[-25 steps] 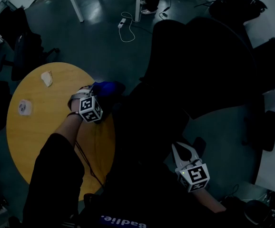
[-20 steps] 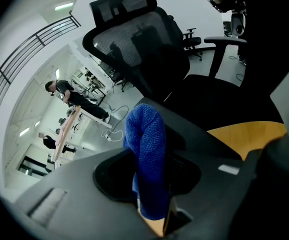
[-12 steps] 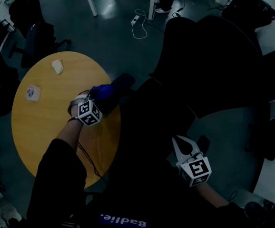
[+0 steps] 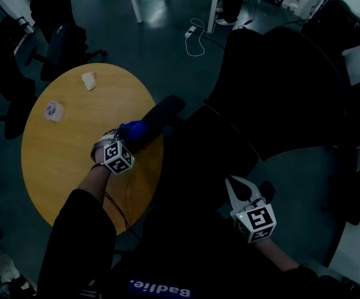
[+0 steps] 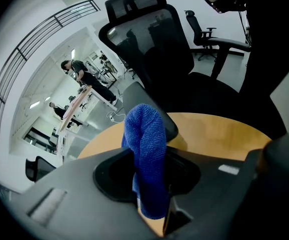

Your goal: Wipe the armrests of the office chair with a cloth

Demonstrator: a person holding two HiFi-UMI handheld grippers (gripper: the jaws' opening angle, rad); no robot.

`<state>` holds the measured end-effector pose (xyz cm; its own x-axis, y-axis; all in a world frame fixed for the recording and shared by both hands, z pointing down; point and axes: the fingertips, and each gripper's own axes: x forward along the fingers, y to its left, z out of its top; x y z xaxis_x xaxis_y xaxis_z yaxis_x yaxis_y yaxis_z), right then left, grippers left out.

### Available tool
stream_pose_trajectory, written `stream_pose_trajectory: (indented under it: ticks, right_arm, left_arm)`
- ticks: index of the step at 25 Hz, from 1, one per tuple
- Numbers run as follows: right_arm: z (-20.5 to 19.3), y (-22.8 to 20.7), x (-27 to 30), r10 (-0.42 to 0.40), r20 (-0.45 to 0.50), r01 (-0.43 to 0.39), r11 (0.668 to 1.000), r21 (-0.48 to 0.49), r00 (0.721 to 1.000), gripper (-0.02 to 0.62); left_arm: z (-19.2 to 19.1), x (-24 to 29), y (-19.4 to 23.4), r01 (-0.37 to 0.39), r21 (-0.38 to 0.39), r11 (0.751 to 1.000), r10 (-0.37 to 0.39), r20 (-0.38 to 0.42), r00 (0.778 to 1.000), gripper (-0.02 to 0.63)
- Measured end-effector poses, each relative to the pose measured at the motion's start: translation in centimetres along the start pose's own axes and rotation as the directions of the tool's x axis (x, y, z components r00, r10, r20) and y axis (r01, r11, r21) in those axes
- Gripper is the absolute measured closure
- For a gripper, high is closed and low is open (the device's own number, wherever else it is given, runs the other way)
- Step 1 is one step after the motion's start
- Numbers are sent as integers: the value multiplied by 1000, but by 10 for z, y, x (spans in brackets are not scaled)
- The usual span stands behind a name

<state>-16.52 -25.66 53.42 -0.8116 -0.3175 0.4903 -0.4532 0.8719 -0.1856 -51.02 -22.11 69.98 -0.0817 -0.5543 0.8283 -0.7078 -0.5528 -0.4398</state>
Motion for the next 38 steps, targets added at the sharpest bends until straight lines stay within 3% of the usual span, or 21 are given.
stream_pose_trajectory:
  ticks: [11,18,21,24,29,33,38]
  right_arm:
    - [6,-7,-13,18,54,-19,1000,10,998,591]
    - [3,-13,-16,-6,70,3,999,47,998,591]
    - [1,-18,-19,-37,70,33,997,66,997,591]
    - [-4,-25,-22,-80,60,74,993,91,995,591]
    - [-14,-33,-28,-154,39,147,980,132,987,591]
    - [-26,-41,-38,-204,17,198,965,170,979,591]
    - [-32,-46,-47,-233,2,229,956,185,972,591]
  left_arm:
    - [-4,-32,-41,17,-87,996,-19,-16,1000,485]
    - [44,-49,36,-112,-106,988,121,82,989,485]
    - [81,-40,63,-150,-18,989,151,126,981,485]
    - [122,-18,67,-147,146,978,122,164,979,485]
    - [173,31,53,-104,380,919,36,181,983,485]
    - [195,65,40,-60,488,871,-15,149,989,486]
    - [192,87,22,34,550,835,-86,68,994,485]
